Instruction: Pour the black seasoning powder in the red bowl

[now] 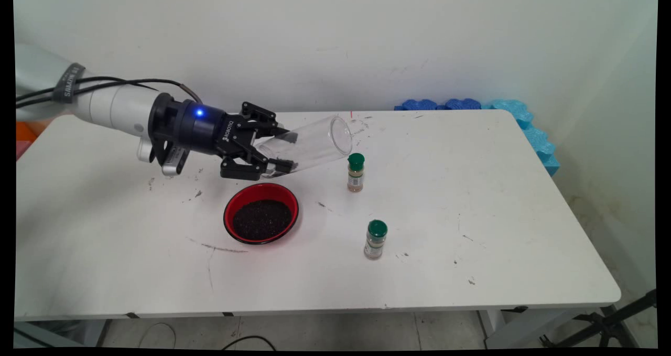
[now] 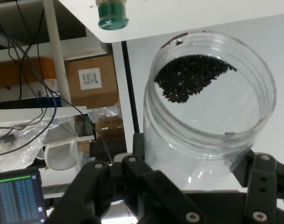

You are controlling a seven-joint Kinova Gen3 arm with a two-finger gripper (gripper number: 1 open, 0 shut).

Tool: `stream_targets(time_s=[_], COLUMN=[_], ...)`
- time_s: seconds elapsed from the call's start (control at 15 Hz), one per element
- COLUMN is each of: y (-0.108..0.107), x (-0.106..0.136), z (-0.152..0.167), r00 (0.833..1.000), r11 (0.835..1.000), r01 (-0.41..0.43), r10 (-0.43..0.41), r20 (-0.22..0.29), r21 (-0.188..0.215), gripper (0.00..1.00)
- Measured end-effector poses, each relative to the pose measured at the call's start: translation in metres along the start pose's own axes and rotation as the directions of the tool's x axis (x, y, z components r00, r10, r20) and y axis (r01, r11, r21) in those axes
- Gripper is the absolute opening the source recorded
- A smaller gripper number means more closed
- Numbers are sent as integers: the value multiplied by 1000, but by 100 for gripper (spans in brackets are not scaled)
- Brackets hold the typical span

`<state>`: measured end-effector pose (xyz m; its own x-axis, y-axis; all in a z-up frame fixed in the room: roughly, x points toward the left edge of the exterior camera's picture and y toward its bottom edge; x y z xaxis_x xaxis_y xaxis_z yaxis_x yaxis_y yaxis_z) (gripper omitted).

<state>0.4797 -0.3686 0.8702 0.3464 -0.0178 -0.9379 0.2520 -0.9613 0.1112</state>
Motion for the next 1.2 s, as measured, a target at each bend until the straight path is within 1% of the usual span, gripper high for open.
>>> stream_targets(time_s=[0.4, 0.53, 0.67, 0.87, 1.0, 1.07, 1.13, 1.2], y=[-1, -2, -2, -2, -2, -1, -1, -1], x=[-3, -5, -7, -11, -15, -17, -19, -21], z=[-2, -4, -8, -12, -15, -16, -16, -17], r00=[1000, 998, 989, 970, 951, 937, 926, 907], r11=[1000, 998, 990, 971, 953, 938, 927, 908], r01=[-28, -64, -137, -227, -290, -330, -356, -398], r10=[29, 64, 139, 232, 297, 340, 367, 410], r20=[-12, -24, -46, -67, -81, -87, -90, -92], r21=[7, 17, 42, 71, 92, 107, 116, 132], gripper=[0, 0, 0, 0, 0, 0, 0, 0])
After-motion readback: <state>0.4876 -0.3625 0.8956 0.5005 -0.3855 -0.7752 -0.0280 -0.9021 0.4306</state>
